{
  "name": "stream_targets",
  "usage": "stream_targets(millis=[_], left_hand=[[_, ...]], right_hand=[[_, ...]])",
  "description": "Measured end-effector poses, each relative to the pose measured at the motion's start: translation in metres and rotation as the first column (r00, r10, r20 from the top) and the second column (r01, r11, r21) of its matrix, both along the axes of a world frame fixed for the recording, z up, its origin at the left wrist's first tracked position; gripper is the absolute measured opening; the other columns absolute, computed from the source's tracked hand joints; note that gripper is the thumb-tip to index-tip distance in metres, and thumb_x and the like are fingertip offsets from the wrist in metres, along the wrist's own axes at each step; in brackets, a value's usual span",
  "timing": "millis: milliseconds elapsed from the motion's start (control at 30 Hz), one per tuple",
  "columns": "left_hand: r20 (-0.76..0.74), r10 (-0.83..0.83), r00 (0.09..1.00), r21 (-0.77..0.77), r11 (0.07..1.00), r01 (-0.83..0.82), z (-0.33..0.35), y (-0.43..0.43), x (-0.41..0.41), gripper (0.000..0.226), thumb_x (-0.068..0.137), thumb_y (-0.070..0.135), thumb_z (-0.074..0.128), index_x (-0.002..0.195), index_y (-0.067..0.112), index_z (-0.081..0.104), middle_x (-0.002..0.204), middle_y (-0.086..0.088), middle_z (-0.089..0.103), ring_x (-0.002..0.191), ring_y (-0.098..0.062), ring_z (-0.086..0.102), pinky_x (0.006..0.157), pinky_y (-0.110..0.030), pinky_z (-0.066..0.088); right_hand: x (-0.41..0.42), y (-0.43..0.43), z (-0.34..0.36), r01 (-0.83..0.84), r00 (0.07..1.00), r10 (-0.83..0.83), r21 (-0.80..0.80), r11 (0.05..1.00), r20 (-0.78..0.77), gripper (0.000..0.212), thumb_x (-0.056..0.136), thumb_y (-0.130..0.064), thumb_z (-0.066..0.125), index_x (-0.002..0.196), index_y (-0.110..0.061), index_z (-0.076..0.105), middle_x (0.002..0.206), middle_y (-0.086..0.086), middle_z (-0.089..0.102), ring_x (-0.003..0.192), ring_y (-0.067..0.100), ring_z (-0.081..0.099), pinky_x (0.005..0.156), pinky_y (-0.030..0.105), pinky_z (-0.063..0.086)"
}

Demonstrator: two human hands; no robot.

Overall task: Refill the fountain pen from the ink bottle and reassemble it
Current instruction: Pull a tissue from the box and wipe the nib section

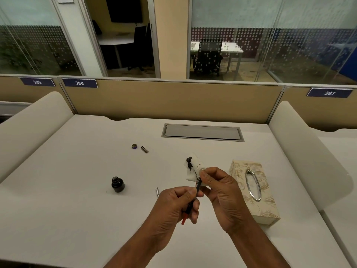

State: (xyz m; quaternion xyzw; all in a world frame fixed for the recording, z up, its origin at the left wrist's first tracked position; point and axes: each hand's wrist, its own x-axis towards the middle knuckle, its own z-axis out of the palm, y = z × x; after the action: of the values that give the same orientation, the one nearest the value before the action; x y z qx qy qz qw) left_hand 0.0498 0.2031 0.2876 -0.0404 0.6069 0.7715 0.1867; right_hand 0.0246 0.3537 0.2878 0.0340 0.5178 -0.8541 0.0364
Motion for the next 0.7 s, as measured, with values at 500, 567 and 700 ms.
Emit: stream_targets(millis=[500, 567, 700], left_hand=[[-0.158, 0.152, 0.976, -0.152, 0.973, -0.176, -0.012, 0.002, 0.004, 0.017, 0.097, 0.015, 0.066, 0.096, 0.007, 0.080, 0.070, -0.012, 0.074, 0.056, -0.021, 0.067, 0.061, -0.027, 0.057], [-0.174, 0.157, 0.972, -0.178, 0.966, -0.188, -0.013, 0.002, 0.005, 0.015, 0.097, 0.015, 0.066, 0.095, 0.009, 0.080, 0.070, -0.012, 0.074, 0.056, -0.021, 0.067, 0.061, -0.028, 0.058], [-0.182, 0.167, 0.969, -0.190, 0.961, -0.201, -0.015, 0.005, 0.007, 0.015, 0.096, 0.013, 0.067, 0.094, 0.009, 0.081, 0.070, -0.012, 0.075, 0.055, -0.022, 0.067, 0.061, -0.029, 0.059]], right_hand=[[0.004, -0.002, -0.001, 0.086, 0.996, -0.087, 0.269, 0.959, -0.010, 0.009, 0.089, -0.012, 0.070, 0.091, -0.007, 0.078, 0.092, 0.013, 0.079, 0.086, 0.022, 0.073, 0.083, 0.035, 0.057], [0.004, -0.002, -0.001, 0.083, 0.996, -0.086, 0.269, 0.960, -0.001, 0.009, 0.089, -0.009, 0.070, 0.091, -0.005, 0.078, 0.092, 0.014, 0.079, 0.087, 0.023, 0.073, 0.083, 0.034, 0.057], [0.004, -0.001, -0.003, 0.100, 0.994, -0.106, 0.270, 0.957, 0.007, 0.007, 0.089, -0.007, 0.070, 0.089, -0.005, 0.077, 0.091, 0.013, 0.079, 0.088, 0.025, 0.074, 0.083, 0.035, 0.057]])
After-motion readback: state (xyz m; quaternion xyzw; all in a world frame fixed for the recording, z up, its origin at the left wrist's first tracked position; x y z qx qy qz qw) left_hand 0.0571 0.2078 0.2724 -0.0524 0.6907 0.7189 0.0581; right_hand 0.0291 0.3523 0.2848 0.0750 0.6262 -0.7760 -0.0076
